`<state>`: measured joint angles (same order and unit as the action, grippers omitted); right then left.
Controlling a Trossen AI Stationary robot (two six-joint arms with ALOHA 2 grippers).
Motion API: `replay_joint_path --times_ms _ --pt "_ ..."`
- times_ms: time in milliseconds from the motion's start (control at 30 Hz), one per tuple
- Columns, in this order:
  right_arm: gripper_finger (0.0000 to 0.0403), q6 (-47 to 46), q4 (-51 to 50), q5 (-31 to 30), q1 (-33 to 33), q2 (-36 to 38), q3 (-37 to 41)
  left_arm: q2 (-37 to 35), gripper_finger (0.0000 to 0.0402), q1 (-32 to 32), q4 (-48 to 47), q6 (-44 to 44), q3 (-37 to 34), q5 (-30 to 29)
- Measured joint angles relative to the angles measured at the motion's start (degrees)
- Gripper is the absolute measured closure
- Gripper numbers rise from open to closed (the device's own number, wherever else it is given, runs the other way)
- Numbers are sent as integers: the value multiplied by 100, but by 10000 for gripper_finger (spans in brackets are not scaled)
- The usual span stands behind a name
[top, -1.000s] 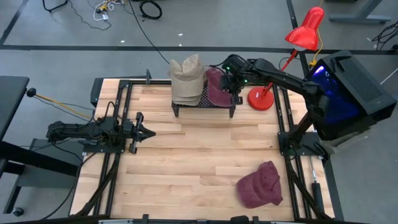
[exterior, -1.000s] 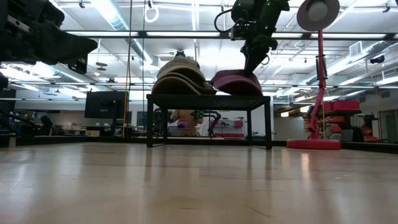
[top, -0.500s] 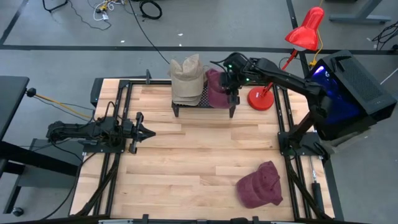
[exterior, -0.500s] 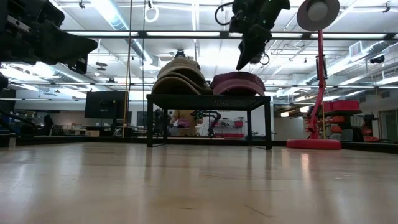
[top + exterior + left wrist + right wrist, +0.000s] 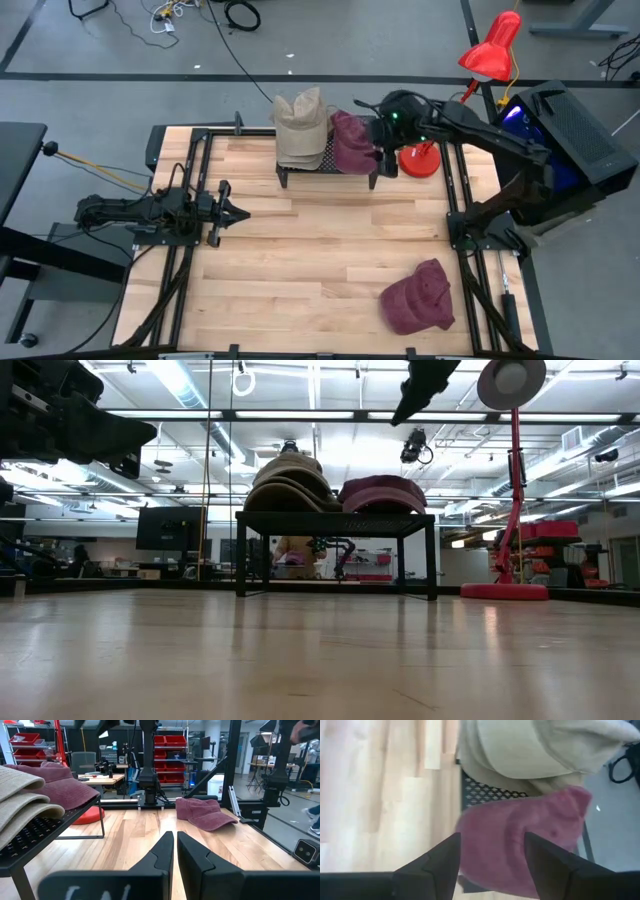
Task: Pick & Place hat
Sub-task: Stack the red cap on top of the other red cap on the shelf
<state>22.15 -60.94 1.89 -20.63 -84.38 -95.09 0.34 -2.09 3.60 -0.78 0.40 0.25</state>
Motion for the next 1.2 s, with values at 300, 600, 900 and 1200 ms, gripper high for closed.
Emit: replay_joint_path --times_ms 300,600,900,1200 --pt "195 -534 -688 11 1055 18 110 2 372 0 0 -2 0 0" --pt "196 -1078 -1247 74 2010 14 825 2 372 -1 1 -2 0 0" --pt "197 -1603 -1738 824 2792 11 1210 1 372 -1 2 -2 0 -1" --pt "197 -1904 -1879 1389 3676 11 1659 0 372 -1 0 -2 1 0"
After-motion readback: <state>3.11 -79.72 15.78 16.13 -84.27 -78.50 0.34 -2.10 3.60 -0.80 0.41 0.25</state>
